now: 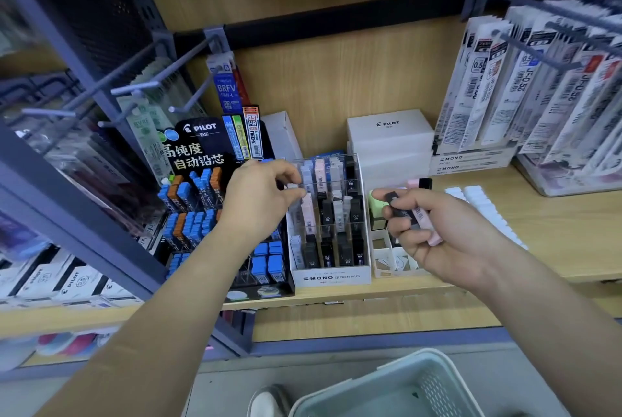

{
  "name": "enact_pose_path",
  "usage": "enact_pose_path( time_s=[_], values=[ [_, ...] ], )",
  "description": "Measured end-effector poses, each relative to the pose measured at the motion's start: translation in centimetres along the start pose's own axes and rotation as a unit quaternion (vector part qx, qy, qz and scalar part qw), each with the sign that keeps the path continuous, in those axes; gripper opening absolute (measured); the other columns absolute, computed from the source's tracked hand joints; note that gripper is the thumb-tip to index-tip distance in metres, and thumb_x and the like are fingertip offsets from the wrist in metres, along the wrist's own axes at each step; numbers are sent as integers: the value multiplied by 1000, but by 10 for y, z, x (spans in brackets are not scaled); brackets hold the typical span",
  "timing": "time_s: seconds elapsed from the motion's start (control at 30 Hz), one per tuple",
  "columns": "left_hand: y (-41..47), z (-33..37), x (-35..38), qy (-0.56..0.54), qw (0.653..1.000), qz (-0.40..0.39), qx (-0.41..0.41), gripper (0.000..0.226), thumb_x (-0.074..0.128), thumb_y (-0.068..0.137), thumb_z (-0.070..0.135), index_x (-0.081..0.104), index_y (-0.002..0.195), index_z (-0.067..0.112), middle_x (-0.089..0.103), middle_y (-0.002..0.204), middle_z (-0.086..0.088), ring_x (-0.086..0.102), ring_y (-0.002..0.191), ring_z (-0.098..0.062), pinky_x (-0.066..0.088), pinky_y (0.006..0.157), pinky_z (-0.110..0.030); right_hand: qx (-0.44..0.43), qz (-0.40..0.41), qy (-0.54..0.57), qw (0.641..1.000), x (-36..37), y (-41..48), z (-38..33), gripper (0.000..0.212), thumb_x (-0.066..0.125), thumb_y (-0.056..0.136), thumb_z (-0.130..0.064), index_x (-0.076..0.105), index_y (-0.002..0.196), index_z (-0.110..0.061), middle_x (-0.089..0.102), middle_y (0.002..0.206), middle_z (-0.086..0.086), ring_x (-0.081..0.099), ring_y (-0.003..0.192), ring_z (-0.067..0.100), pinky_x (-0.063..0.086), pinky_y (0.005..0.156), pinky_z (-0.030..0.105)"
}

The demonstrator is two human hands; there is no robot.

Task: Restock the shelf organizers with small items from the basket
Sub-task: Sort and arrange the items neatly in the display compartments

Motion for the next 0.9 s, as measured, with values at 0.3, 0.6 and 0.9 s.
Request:
enact_pose_path(
  time_s=[0.3,0.6,0.9],
  values=[
    [4,-8,1,200,971,-94,92,17,57,94,25,72,94,16,72,87,-3,64,85,-23,48,76,-30,2,-30,-16,999,1,-1,3,21,58,89,3,68,107,7,56,73,7,53,54,9,49,46,15],
    [3,-24,25,354,920,-67,155,27,74,72,3,72,80,29,66,82,7,58,77,-21,34,47,-26,43,-39,-50,997,8,-5,6,15,56,95,-17,67,102,-9,53,64,4,40,38,6,22,28,9],
    [6,-15,22,347,929,-35,121,27,62,86,10,63,104,30,65,76,3,60,68,-23,30,45,-25,37,-49,-75,995,12,-6,11,20,45,92,-2,64,99,-3,71,82,11,46,46,9,20,32,11]
  ],
)
Point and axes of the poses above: each hand's wrist, its own y-axis towards the middle knuckle, its own x-axis out of the palm, z = x × y, the point moved 1 cm from there along y, towards the middle knuckle
